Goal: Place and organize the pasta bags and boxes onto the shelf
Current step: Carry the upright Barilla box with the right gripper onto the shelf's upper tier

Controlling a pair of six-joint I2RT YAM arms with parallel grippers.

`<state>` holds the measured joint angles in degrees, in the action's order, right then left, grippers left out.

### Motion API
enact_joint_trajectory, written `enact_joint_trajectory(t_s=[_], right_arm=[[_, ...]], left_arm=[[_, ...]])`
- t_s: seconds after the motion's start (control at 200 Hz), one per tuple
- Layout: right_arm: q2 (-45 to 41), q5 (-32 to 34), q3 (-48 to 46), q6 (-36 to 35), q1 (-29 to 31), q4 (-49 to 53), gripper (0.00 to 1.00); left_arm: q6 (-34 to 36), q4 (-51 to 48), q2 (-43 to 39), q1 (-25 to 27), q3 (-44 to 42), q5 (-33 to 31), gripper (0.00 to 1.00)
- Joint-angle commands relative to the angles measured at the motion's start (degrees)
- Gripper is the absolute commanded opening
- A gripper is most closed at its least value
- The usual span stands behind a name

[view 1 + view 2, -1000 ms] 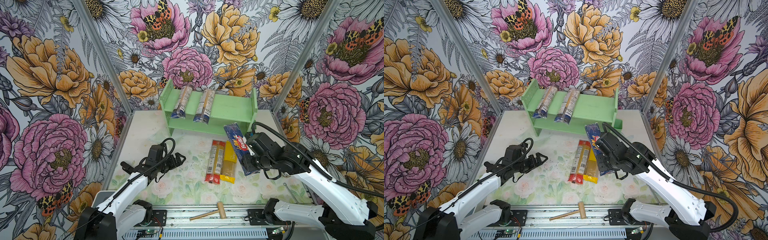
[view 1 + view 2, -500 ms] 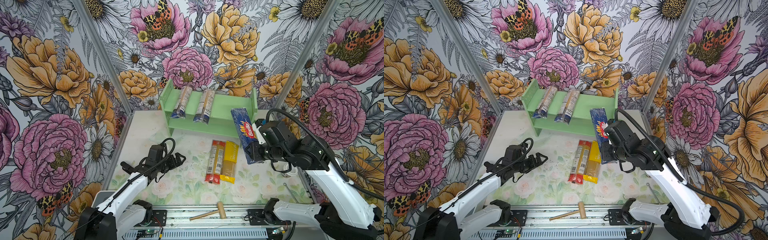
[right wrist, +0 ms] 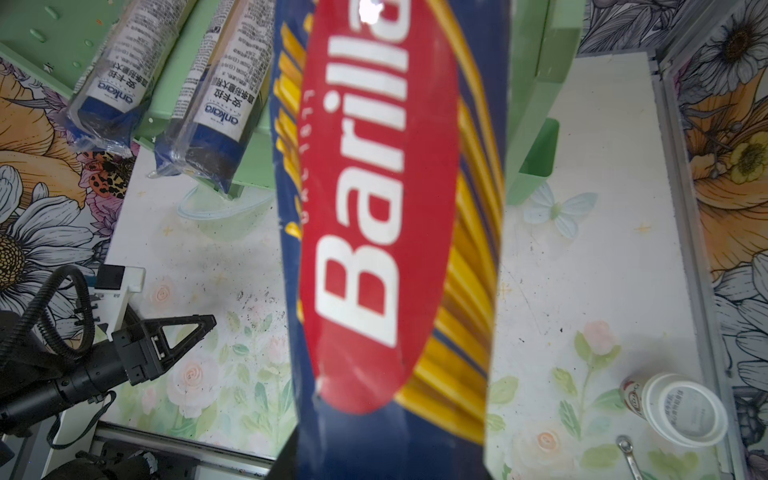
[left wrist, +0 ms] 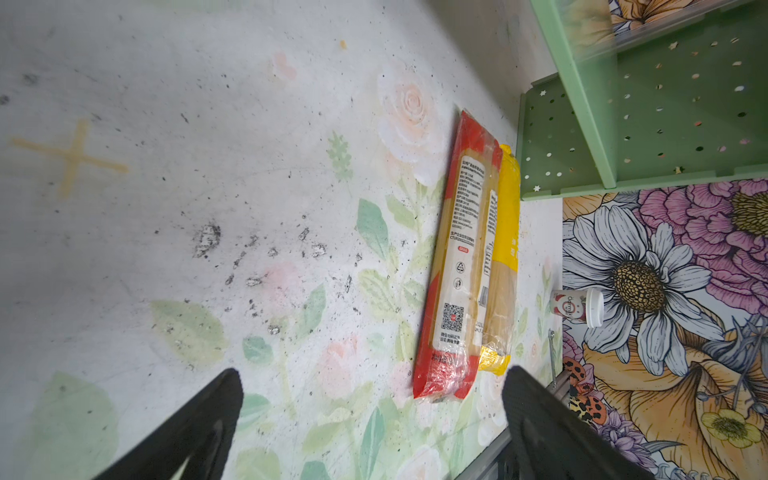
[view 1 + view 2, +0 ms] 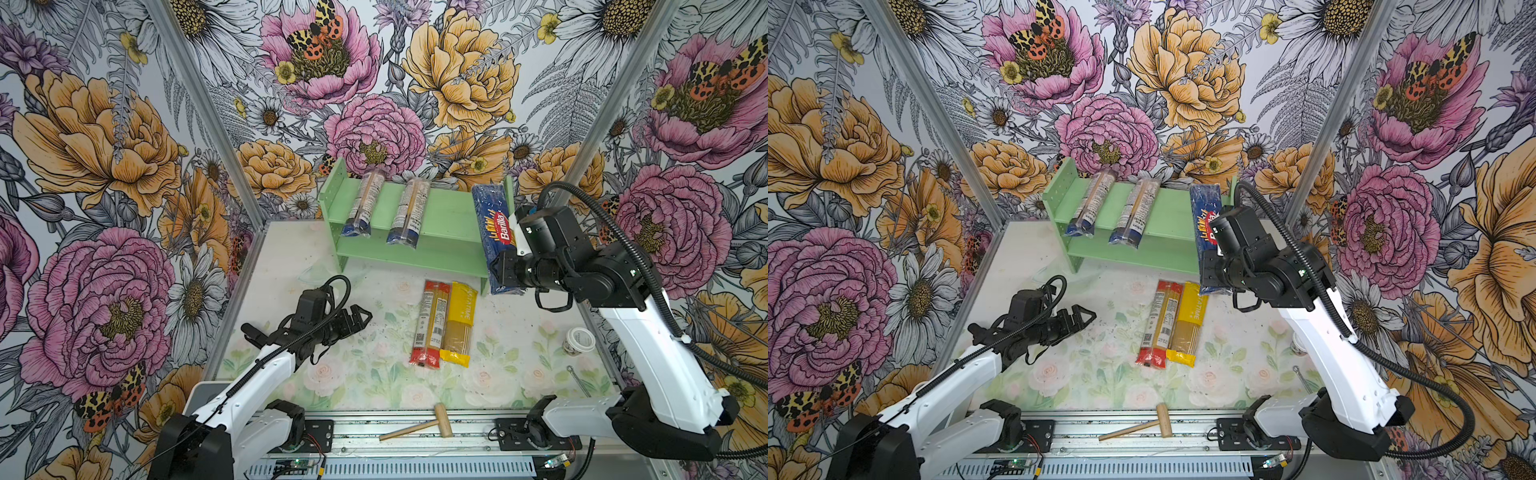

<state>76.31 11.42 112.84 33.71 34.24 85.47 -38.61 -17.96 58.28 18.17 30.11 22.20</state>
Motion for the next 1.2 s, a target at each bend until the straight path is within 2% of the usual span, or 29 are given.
enact_joint_trajectory(t_s=[0.0, 0.24, 0.565, 1.196], right_arm=[[1.0, 2.7, 4.1, -1.6, -2.0, -10.2, 0.0], [5.7, -1.8, 7.5, -1.2, -6.5, -13.4, 0.0], [12.5, -2.8, 14.1, -0.2, -8.6, -15.8, 0.0], [21.2, 4.8, 23.2, 2.7, -9.7, -15.9, 0.0]], left_arm=[[1.5, 1.5, 0.1, -0.6, 1.1, 1.4, 0.99], [1.9, 0.9, 0.1, -0.7, 1.3, 1.4, 0.99], [2.5, -0.1, -0.1, -0.9, 1.8, 1.5, 0.99], [2.1, -1.3, -0.9, -1.1, 2.2, 1.5, 0.99]])
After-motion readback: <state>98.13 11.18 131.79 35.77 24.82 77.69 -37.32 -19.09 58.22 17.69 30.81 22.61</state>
